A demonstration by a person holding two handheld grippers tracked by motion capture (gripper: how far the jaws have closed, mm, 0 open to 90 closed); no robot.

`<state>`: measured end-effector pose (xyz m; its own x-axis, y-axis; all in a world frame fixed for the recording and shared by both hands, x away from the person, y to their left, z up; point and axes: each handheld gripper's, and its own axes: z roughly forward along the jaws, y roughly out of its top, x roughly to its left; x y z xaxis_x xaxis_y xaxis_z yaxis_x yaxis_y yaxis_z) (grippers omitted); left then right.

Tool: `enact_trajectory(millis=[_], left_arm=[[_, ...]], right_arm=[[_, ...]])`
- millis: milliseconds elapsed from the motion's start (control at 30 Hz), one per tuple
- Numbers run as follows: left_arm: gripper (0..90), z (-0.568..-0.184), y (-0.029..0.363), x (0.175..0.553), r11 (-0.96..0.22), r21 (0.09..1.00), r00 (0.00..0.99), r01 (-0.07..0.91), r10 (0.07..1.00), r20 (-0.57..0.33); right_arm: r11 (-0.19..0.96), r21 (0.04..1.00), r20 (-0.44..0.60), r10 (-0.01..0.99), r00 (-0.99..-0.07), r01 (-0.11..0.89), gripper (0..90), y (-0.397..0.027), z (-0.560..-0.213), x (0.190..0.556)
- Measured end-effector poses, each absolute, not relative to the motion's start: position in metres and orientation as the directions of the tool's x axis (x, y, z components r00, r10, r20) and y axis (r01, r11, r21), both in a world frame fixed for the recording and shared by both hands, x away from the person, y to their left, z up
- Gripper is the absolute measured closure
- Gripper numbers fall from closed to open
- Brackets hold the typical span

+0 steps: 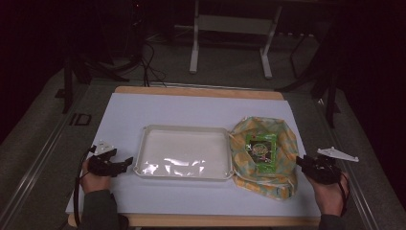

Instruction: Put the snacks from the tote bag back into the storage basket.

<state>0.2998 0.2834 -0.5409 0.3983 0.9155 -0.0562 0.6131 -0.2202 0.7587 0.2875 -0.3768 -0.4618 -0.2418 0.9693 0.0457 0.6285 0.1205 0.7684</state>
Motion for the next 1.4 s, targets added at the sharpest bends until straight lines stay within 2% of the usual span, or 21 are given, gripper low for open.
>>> enact_trajectory(millis=[433, 867, 1400], left_arm=[[22.7, -0.541, 0.283, 0.300, -0.220, 0.758, 0.397, 0.614, 0.916, -0.056], [22.6, -0.541, 0.283, 0.300, -0.219, 0.758, 0.397, 0.614, 0.916, -0.057], [22.7, -0.541, 0.283, 0.300, -0.219, 0.757, 0.397, 0.615, 0.916, -0.058]], right_arm=[[0.144, 0.765, 0.062, 0.953, -0.295, 0.627, 65.2, -0.362, -0.456, 0.295], [0.165, 0.745, 0.090, 0.935, -0.342, 0.647, 61.2, -0.347, -0.459, 0.309], [0.174, 0.694, 0.147, 0.915, -0.375, 0.698, 49.0, -0.334, -0.471, 0.328]])
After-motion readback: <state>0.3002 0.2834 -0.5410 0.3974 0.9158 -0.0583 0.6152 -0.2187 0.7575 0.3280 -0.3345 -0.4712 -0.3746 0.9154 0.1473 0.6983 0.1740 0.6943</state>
